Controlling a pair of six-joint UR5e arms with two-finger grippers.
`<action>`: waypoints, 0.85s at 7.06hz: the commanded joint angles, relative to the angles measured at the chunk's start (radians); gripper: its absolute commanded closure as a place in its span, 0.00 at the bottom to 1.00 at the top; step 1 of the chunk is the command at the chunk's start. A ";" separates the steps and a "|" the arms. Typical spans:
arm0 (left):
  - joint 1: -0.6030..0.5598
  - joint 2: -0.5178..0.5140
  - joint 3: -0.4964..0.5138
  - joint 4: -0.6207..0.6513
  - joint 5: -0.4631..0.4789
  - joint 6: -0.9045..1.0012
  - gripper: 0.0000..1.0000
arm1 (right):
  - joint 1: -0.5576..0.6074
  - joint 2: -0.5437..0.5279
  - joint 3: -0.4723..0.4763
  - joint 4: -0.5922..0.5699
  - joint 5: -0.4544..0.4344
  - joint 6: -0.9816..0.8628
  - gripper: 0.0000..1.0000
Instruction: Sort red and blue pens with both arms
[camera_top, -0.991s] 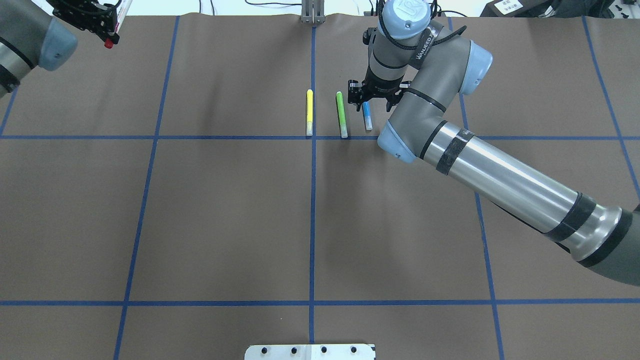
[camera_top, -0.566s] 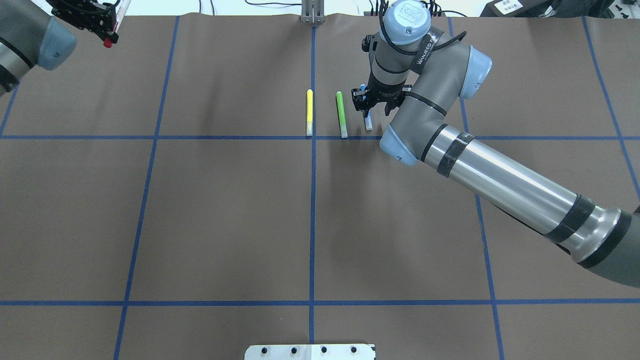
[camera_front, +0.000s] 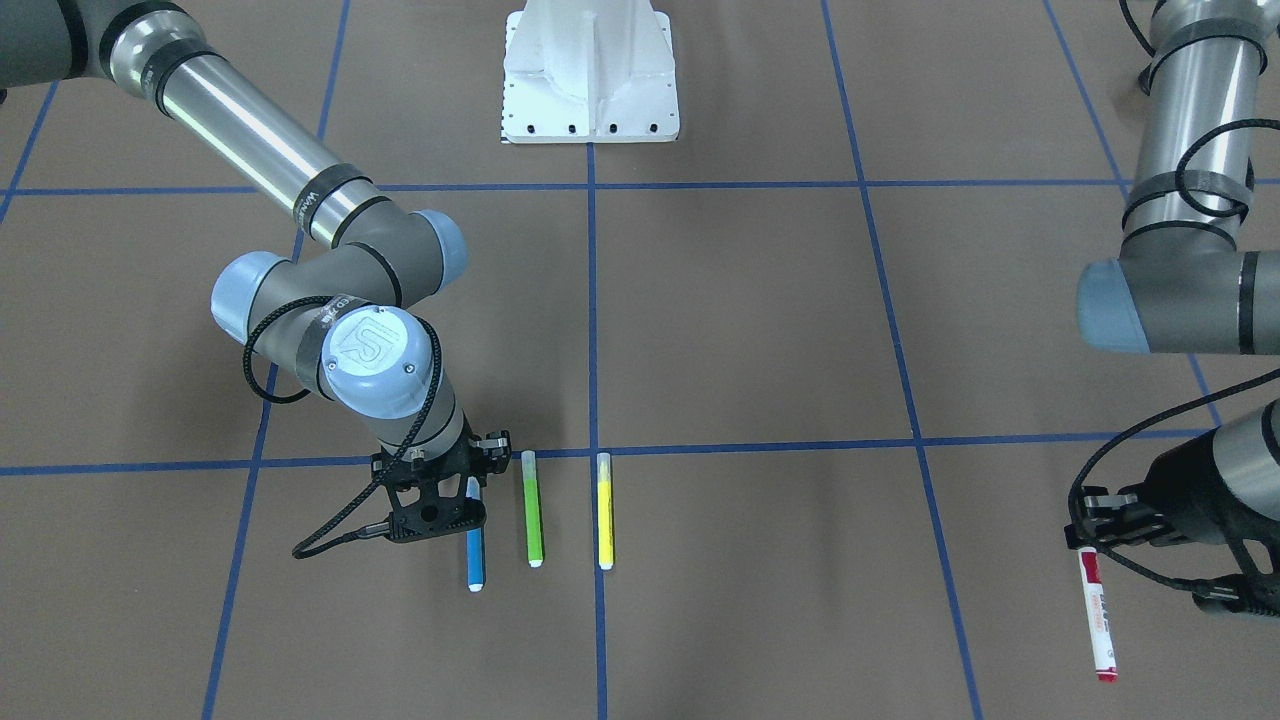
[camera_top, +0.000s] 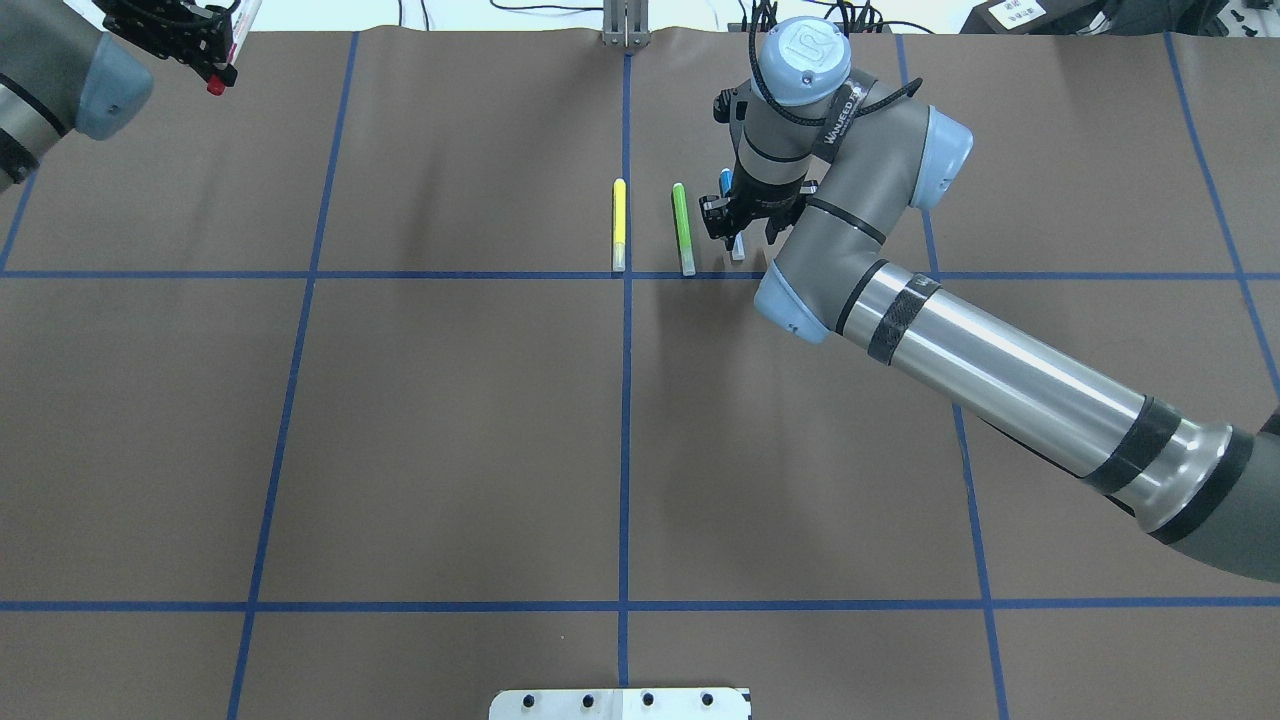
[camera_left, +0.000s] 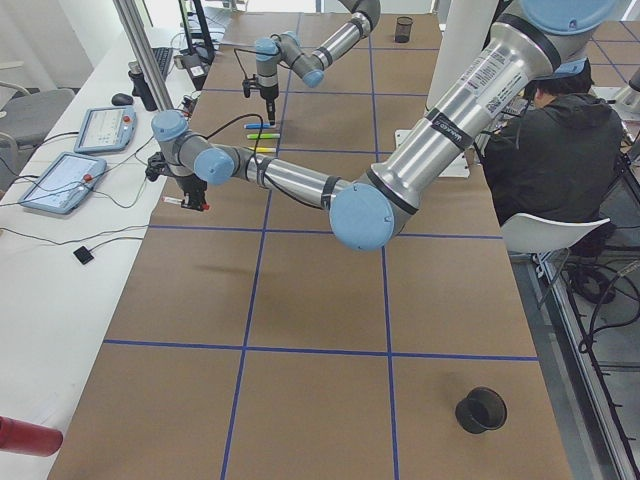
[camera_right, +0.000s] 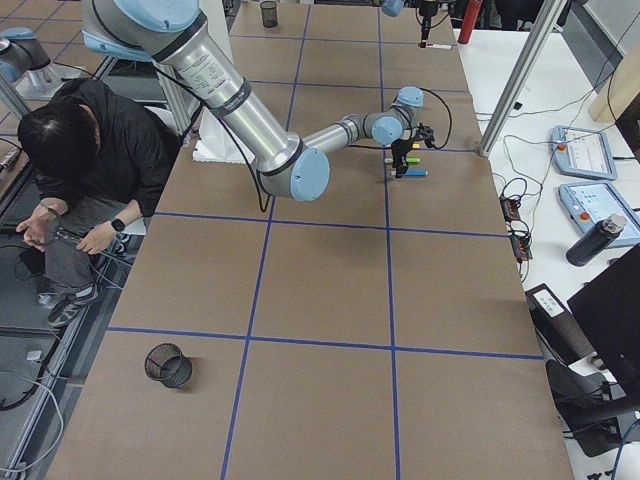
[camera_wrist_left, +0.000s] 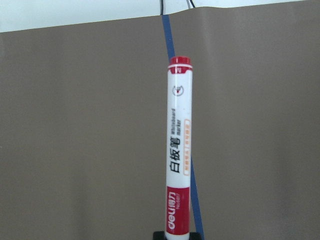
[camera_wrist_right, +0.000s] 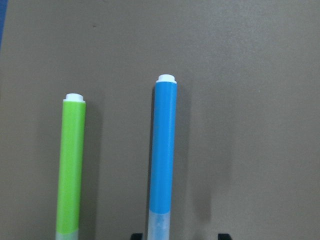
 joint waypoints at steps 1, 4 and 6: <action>0.000 0.001 -0.002 0.000 0.000 0.000 1.00 | -0.007 0.002 -0.005 0.000 -0.002 -0.008 0.50; 0.000 0.001 -0.006 0.000 0.000 0.002 1.00 | -0.008 0.008 -0.031 0.000 -0.005 -0.026 0.52; -0.006 0.001 -0.006 0.000 -0.002 0.002 1.00 | -0.007 0.042 -0.065 0.000 -0.005 -0.026 0.52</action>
